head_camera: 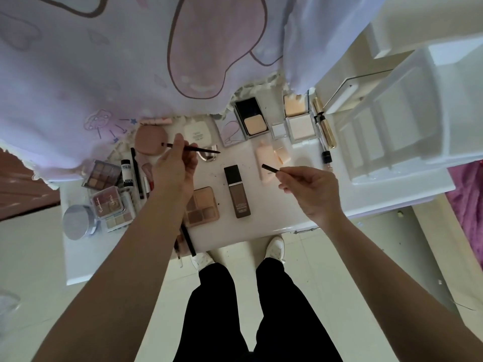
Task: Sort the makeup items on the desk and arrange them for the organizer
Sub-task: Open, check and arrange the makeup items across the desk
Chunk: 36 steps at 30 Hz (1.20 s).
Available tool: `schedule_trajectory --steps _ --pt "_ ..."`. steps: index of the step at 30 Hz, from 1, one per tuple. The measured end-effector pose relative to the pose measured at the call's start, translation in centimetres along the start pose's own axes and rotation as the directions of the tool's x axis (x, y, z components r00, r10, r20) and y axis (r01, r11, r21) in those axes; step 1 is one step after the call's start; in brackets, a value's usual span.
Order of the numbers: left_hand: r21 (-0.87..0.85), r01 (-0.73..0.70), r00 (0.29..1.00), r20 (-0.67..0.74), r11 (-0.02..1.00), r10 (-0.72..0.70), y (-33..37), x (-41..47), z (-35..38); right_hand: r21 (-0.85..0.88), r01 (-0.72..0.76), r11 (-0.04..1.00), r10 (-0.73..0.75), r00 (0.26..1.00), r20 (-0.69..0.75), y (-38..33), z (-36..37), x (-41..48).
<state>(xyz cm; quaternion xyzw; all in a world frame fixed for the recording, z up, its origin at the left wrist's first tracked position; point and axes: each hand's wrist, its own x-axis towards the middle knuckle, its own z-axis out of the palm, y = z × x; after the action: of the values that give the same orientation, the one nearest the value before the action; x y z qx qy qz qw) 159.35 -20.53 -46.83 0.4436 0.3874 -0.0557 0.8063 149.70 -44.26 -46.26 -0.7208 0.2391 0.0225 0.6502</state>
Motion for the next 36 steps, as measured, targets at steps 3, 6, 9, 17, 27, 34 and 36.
schedule_trajectory --steps 3,6,9,17,27,34,36 --pt "0.048 -0.011 0.997 0.071 0.999 0.008 -0.4 -0.3 0.3 0.059 0.000 0.998 -0.003 0.999 0.050 0.3 0.5 -0.1" --pt "0.055 0.024 0.996 0.079 0.998 -0.029 -1.6 -1.1 0.6 0.118 -0.035 0.992 0.030 0.999 0.043 0.7 1.5 -0.2" --pt "0.038 0.083 0.992 0.092 0.996 -0.087 -3.1 -2.2 0.5 0.186 -0.106 0.977 0.104 0.994 0.024 1.0 1.5 -0.4" --pt "0.108 0.338 0.911 0.211 0.935 -0.354 -7.2 -4.7 1.1 0.247 -0.267 0.931 0.294 0.953 -0.076 3.4 -0.5 -1.3" --pt "0.332 0.211 0.956 0.125 0.919 -0.264 -7.3 -3.0 0.0 0.173 -0.305 0.937 0.324 0.942 -0.093 5.2 -0.5 -1.0" --pt "0.409 0.098 0.989 0.065 0.907 -0.136 -5.2 -2.3 -1.2 -0.019 -0.298 0.954 0.296 0.952 -0.072 5.8 -0.5 -0.7" --pt "0.469 0.039 0.994 0.074 0.882 -0.084 -5.5 -2.8 -1.2 -0.195 -0.252 0.948 0.241 0.968 -0.075 6.0 -0.8 -0.7"
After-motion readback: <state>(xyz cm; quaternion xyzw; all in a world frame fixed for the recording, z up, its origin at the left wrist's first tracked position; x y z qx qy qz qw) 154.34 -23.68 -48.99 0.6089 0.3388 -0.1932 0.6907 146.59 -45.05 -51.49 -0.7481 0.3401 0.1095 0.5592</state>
